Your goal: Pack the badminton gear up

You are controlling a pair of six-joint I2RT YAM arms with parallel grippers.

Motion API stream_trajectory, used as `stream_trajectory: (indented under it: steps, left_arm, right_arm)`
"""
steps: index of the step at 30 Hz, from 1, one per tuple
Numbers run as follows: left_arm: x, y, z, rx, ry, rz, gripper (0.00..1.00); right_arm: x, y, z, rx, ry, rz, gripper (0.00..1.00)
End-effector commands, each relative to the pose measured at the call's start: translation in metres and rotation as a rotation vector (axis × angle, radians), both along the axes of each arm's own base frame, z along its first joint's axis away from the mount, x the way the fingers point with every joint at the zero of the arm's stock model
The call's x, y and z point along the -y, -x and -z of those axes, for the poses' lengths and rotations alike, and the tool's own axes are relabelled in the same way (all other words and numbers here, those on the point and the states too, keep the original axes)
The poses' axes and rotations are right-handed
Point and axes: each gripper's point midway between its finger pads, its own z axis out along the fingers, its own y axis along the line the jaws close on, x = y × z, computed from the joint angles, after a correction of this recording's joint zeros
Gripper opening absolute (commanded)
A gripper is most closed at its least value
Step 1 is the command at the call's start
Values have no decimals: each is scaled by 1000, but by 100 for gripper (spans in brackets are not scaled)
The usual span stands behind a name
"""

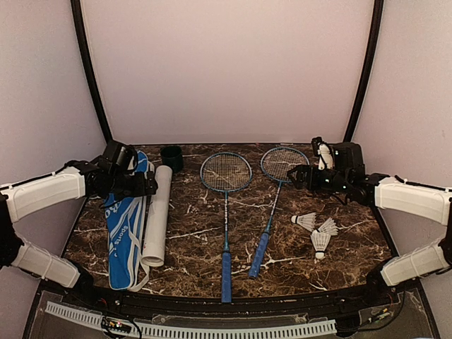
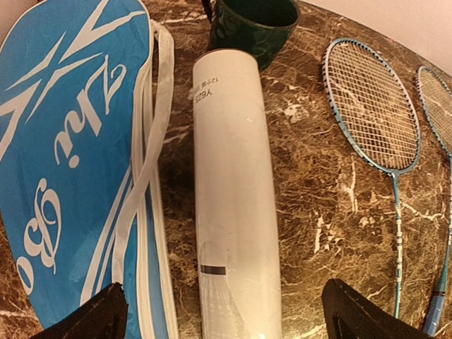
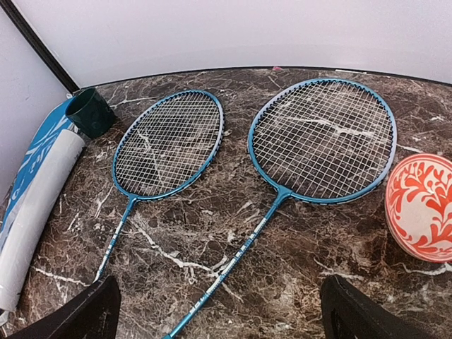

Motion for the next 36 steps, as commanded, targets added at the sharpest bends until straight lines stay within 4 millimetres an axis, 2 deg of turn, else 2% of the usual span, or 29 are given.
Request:
stream_trajectory:
  steps: [1,8,13,17,20,24,28,36]
  left_arm:
    - [-9,0,7,-83,-62,-29,99]
    - [2,-7,6,-48,-17,-7,99]
    - [-7,-12,6,-22,-65,-17,99]
    - [5,-17,19,-84,-105,99,99]
    - [1,-18,28,-143,-134,71,99]
    - [13,-27,36,-163,-112,104,99]
    - [17,-41,51,-210,-124,68,99]
    - [8,-66,76,-278,-218,-36,98]
  right_arm:
    - [-1,-5,-19,49,-29,18,99]
    - [10,-2,-23,76,-14,41,99]
    - [26,-3,-22,58,-82,48,99]
    - [40,-7,-25,59,-102,79,99]
    - [41,-7,-25,66,-102,81,99]
    - [38,-8,-23,60,-111,65,99]
    - [36,-9,-26,59,-124,63,99]
    - [37,-7,-32,85,-144,69,99]
